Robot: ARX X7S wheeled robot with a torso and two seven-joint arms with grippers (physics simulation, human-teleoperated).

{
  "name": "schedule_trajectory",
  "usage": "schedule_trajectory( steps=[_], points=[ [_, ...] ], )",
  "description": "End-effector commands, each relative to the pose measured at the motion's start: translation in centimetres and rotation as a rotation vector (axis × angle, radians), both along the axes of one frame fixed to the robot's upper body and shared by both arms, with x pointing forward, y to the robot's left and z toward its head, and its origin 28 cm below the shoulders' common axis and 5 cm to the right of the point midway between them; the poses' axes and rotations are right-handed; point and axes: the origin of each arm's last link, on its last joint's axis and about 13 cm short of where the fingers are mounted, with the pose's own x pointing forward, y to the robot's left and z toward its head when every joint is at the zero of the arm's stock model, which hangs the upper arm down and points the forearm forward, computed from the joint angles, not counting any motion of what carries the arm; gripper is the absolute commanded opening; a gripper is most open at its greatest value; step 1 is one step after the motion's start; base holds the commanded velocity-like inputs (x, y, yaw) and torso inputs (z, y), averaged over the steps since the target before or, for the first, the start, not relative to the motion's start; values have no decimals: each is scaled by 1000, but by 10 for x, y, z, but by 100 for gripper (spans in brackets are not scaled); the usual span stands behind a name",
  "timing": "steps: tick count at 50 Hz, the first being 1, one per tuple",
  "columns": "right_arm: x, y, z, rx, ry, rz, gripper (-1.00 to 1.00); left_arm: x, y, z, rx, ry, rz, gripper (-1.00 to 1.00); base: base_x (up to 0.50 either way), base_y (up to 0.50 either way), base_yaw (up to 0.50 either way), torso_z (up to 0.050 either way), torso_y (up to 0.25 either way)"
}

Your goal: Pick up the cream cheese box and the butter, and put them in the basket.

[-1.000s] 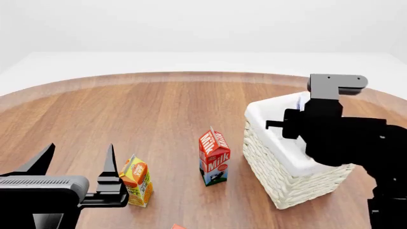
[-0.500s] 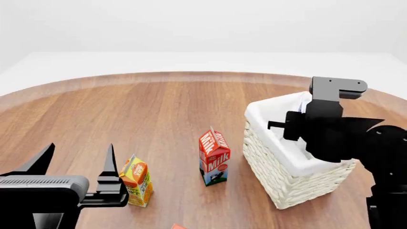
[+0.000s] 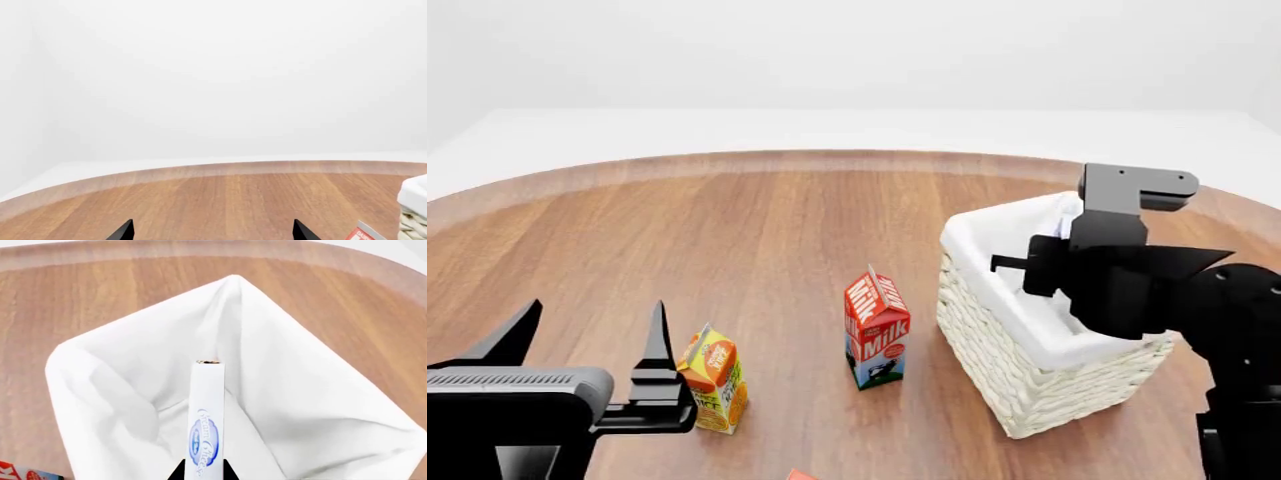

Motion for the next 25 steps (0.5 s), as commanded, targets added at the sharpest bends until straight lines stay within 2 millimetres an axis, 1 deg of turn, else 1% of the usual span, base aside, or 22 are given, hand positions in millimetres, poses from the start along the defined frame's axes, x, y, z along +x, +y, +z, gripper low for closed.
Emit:
schedule_trajectory(
  steps=[1, 7, 8, 18, 25],
  points=[
    [1, -1, 2, -3, -12, -11, -100, 0, 0, 0, 1, -1, 1, 100, 0, 0, 0, 0, 0],
    [0, -1, 3, -6, -12, -9, -100, -1, 0, 0, 1, 0, 1, 100, 0, 0, 0, 0, 2],
    [0, -1, 3, -4, -13, -8, 100, -1, 0, 0, 1, -1, 0, 100, 0, 0, 0, 10, 0],
    [-2, -1, 7, -16, -33, -1, 100, -1, 0, 0, 1, -1, 1, 100, 0, 0, 0, 0, 0],
    [-7, 0, 14, -30, -65, 10, 100, -1, 0, 1, 1, -1, 0, 100, 0, 0, 0, 0, 0]
  ],
)
